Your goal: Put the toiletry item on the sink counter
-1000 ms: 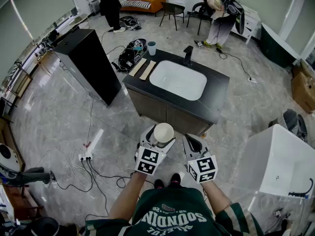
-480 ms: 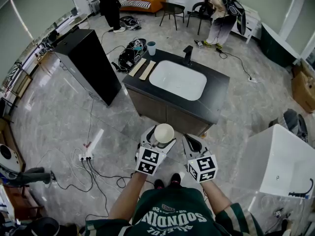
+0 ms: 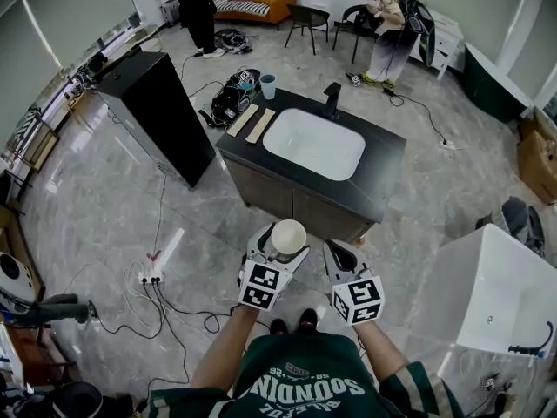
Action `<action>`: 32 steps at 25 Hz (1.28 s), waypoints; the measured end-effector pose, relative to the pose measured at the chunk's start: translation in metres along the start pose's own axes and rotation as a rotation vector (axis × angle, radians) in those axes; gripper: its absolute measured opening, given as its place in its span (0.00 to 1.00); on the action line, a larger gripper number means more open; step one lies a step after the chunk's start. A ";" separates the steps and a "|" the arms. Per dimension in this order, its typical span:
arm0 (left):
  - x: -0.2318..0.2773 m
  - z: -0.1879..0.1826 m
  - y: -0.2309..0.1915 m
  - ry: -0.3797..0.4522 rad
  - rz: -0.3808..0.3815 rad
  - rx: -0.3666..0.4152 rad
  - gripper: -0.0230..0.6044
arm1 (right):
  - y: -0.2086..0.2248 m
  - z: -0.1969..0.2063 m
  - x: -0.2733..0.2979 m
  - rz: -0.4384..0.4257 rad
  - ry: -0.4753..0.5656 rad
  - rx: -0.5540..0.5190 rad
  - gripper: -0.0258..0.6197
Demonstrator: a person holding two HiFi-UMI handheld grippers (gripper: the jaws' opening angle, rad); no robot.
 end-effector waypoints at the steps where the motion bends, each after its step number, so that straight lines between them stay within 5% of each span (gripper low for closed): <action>1: 0.001 -0.001 0.002 -0.001 -0.003 -0.001 0.70 | 0.002 0.000 -0.002 -0.002 0.001 0.001 0.11; 20: 0.035 -0.014 -0.023 0.049 -0.059 -0.023 0.70 | 0.036 0.000 0.025 -0.019 0.007 0.009 0.11; 32: 0.085 -0.024 -0.132 0.022 0.108 0.031 0.70 | 0.028 -0.030 0.135 0.113 -0.003 0.042 0.11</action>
Point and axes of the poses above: the fingertips, and each gripper's own axes: x forward along the fingers, y to its right, z out of its underside, the point moved 5 cm from there along -x, backward along the fingers, and after that the axes turned 2 degrees about -x, right-handed, at the moved point
